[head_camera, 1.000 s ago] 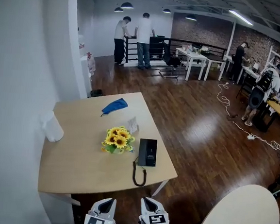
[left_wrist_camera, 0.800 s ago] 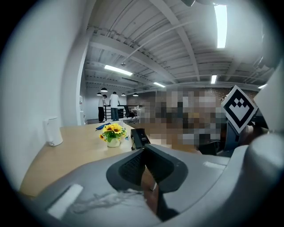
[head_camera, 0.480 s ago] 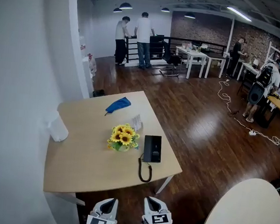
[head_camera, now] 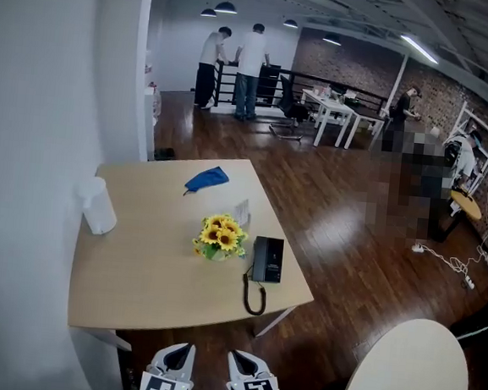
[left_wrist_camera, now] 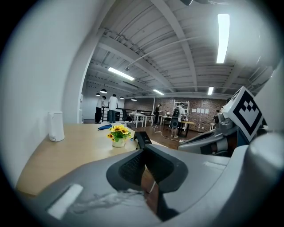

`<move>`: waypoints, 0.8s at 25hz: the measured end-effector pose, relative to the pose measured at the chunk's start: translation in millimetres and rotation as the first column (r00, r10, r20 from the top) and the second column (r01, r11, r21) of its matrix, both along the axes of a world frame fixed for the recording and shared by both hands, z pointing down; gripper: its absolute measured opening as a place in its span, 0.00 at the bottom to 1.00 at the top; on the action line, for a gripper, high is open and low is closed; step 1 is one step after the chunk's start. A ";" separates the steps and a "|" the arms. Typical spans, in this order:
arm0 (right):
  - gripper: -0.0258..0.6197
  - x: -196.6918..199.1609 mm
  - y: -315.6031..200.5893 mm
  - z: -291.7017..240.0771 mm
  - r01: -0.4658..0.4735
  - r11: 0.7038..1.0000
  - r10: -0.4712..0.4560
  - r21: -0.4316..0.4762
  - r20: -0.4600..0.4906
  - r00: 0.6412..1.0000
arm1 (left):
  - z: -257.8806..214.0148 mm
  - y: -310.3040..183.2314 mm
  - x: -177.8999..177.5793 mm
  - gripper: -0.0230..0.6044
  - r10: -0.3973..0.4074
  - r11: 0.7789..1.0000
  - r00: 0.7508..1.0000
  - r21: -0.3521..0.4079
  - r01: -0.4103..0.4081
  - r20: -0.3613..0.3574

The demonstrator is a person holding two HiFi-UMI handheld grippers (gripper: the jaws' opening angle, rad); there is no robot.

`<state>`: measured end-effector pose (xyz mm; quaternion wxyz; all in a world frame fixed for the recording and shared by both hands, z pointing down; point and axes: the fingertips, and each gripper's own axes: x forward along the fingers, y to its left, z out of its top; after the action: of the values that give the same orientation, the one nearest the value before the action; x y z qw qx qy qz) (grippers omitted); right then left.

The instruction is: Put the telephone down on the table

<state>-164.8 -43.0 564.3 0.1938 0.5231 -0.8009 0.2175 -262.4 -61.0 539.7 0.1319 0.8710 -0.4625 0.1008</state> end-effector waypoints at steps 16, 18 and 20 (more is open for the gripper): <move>0.03 9.4 13.2 6.1 -0.105 0.994 0.105 0.005 -0.013 0.994 | 3.7 3.5 -21.7 0.06 -0.023 1.000 1.000 0.010 0.023 -0.001; 0.03 10.6 14.1 8.3 -0.104 0.995 0.104 -0.001 -0.014 0.994 | 3.4 2.7 -21.8 0.06 -0.026 1.000 1.000 0.011 0.026 0.000; 0.03 11.1 14.3 8.5 -0.106 0.994 0.106 -0.004 -0.013 0.994 | 3.3 2.3 -22.5 0.06 -0.031 0.999 1.000 0.009 0.031 0.002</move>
<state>-153.7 -28.7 572.8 0.1883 0.5656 -0.7704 0.2259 -284.9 -58.8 543.0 0.1291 0.8642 -0.4764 0.0974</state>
